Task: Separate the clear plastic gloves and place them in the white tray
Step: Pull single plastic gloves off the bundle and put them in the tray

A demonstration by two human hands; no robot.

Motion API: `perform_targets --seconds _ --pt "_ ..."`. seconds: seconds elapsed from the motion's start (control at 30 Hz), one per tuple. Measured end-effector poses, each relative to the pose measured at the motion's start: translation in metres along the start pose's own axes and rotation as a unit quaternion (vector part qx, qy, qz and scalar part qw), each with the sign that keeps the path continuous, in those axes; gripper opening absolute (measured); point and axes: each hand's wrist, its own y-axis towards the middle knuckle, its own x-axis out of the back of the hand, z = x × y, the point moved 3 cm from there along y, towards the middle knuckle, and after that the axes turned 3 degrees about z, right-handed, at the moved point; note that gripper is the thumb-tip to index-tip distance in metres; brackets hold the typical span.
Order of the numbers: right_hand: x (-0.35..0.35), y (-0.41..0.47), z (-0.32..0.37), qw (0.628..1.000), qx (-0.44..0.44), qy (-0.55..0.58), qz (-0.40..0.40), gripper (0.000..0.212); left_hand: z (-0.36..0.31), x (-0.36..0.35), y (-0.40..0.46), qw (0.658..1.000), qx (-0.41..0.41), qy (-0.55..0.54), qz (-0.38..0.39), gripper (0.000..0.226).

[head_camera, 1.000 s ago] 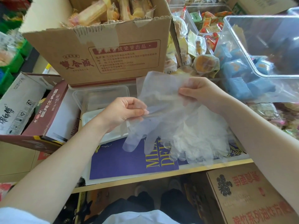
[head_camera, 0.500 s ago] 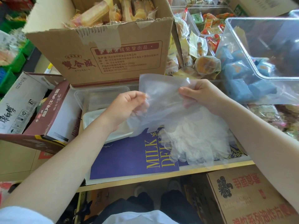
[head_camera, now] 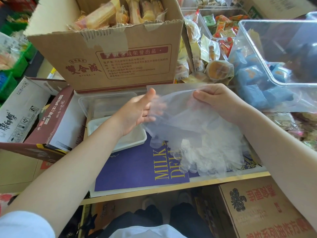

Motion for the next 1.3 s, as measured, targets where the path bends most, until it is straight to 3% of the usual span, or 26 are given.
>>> perform_targets --seconds 0.17,0.33,0.5,0.63,0.73,0.83,1.0,1.17,1.3 --pt "0.0 0.0 -0.004 0.999 -0.039 0.03 0.016 0.025 0.005 0.0 0.008 0.999 -0.009 0.028 -0.03 0.018" --pt "0.005 0.004 -0.024 0.993 -0.109 0.034 -0.01 0.026 0.004 0.0 0.008 0.997 0.001 -0.058 -0.053 0.027" --pt "0.028 -0.006 -0.065 0.945 -0.271 -0.047 -0.178 0.04 0.007 0.02 0.005 0.969 -0.021 -0.073 -0.234 0.024" --pt "0.017 -0.02 -0.073 0.935 -0.32 -0.072 -0.137 0.042 0.009 0.029 0.003 0.954 -0.073 -0.078 -0.28 0.025" --pt "-0.02 -0.021 -0.054 0.957 -0.278 0.001 -0.084 0.053 0.011 0.015 0.002 0.966 -0.086 -0.068 -0.233 0.026" --pt "-0.057 -0.011 -0.033 0.982 -0.174 0.037 -0.062 0.06 0.017 -0.01 0.001 0.982 -0.073 -0.065 -0.164 0.026" --pt "-0.081 0.0 -0.014 0.993 -0.058 -0.03 -0.096 0.043 0.018 -0.039 -0.007 0.992 -0.1 -0.067 -0.029 0.035" --pt "-0.079 0.002 -0.009 0.985 -0.007 -0.116 -0.131 0.027 0.018 -0.034 -0.009 0.995 -0.099 -0.031 0.006 0.028" --pt "-0.081 -0.001 -0.006 0.989 0.029 -0.104 -0.1 0.043 0.016 -0.034 -0.012 0.993 -0.117 0.001 0.008 0.026"
